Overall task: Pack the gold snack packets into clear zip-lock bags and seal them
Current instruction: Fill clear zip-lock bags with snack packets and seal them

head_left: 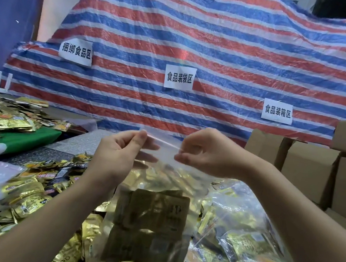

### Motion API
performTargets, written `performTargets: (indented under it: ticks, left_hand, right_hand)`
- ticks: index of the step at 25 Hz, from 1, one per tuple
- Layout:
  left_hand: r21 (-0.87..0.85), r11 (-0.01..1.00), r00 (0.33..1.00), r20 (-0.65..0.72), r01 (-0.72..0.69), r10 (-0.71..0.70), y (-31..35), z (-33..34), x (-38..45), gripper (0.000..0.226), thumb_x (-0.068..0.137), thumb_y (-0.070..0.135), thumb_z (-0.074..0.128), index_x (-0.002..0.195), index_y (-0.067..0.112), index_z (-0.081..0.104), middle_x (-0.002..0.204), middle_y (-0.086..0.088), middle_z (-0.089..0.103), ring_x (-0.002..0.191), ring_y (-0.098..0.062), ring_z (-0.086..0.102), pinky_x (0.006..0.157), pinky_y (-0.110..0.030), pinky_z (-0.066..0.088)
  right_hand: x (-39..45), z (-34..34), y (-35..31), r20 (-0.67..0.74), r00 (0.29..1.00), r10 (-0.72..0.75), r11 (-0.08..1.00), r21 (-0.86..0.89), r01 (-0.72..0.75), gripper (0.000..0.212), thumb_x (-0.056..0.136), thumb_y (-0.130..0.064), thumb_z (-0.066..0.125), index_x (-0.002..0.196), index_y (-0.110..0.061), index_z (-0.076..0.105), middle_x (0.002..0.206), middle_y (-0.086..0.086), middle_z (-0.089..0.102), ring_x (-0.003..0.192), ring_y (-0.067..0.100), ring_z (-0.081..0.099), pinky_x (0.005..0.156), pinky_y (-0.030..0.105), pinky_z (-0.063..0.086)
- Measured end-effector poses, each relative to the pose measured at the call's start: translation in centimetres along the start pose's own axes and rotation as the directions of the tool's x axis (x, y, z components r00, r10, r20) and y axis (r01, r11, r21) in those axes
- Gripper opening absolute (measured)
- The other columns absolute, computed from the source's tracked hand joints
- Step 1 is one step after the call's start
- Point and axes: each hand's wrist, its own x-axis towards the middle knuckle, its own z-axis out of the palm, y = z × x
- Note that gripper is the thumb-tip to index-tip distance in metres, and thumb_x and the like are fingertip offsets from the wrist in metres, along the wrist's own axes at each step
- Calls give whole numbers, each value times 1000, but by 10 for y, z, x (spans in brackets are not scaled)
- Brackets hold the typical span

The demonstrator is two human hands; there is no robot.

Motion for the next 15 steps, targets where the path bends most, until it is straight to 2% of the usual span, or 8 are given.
performTargets:
  ticks: [2,4,7,10,12,15]
  left_hand:
    - [-53,999,1000,8,-14,15,18,7,1,33,86,43,51,88,17,71,88,-2,77,73,-21,75,53,-22,54]
    - [-82,997,1000,13,-15,16,28,12,1,31,91,39,51,89,15,70,87,-3,77,73,-22,75,53,-22,54]
    - [-65,998,999,25,27,-25,28,18,-3,31,100,31,48,91,11,69,87,-4,76,74,-23,75,55,-24,56]
    - [-57,995,996,42,86,-84,12,22,-10,31,100,30,46,96,9,68,90,-5,76,77,-24,75,60,-27,58]
    - [-59,992,993,36,115,-113,1,23,-12,30,100,30,46,99,10,68,91,-4,76,78,-23,75,60,-25,58]
    - [-89,989,993,7,120,-120,-10,22,-9,30,100,30,45,98,11,67,91,-5,76,77,-23,75,60,-24,58]
  right_hand:
    - [-5,-15,-6,-84,996,-26,996,85,34,13,87,-25,75,76,-24,70,70,-11,66,65,1,60,68,24,54]
    - [-10,-25,-10,-127,991,-36,993,111,50,14,86,-23,77,74,-26,69,68,-12,65,64,1,58,65,24,51]
    - [-16,-23,-7,-131,991,-3,995,97,15,14,86,-24,77,75,-20,68,70,-5,65,62,1,55,60,26,48]
    - [-19,-8,4,-112,993,45,999,8,-44,19,86,-27,77,75,-24,62,71,-9,59,60,0,51,58,17,43]
    - [-20,4,13,-157,983,93,996,6,-93,23,84,-31,78,75,-26,57,73,-9,56,61,2,47,57,18,43]
    - [-15,16,19,-297,947,122,991,-13,-132,31,82,-47,75,86,-31,49,83,-11,54,69,5,47,59,19,42]
